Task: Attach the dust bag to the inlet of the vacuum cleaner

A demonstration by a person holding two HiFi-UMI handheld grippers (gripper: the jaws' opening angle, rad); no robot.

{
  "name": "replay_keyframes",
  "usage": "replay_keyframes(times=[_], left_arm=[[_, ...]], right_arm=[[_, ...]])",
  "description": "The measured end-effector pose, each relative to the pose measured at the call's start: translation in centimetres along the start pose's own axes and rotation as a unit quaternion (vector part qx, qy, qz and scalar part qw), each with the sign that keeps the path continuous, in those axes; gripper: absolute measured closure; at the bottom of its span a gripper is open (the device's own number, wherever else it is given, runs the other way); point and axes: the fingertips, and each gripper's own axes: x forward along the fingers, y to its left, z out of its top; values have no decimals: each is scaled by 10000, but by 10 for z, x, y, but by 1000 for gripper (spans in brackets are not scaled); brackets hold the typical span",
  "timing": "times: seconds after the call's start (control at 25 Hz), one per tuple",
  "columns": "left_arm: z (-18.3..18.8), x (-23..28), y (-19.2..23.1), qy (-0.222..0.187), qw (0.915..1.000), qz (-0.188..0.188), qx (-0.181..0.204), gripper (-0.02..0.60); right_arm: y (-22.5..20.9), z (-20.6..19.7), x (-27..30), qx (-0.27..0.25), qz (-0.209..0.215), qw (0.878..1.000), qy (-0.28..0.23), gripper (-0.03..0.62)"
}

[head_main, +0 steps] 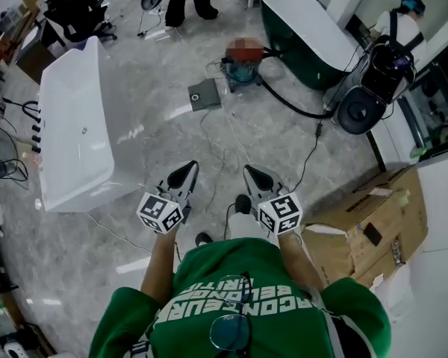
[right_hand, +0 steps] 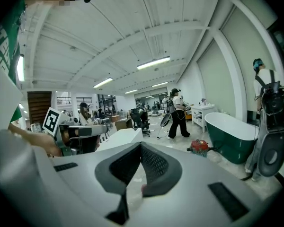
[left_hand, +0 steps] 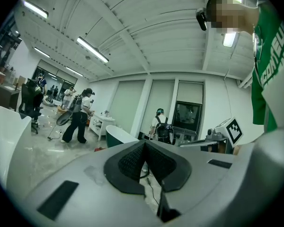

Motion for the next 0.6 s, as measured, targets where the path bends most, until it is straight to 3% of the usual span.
replay_keyframes(times=[0.6], left_arm=[[11, 146, 4, 34, 9995, 295, 129, 578]], right_arm=[[-153, 34, 34, -9, 214, 9997, -88, 586]])
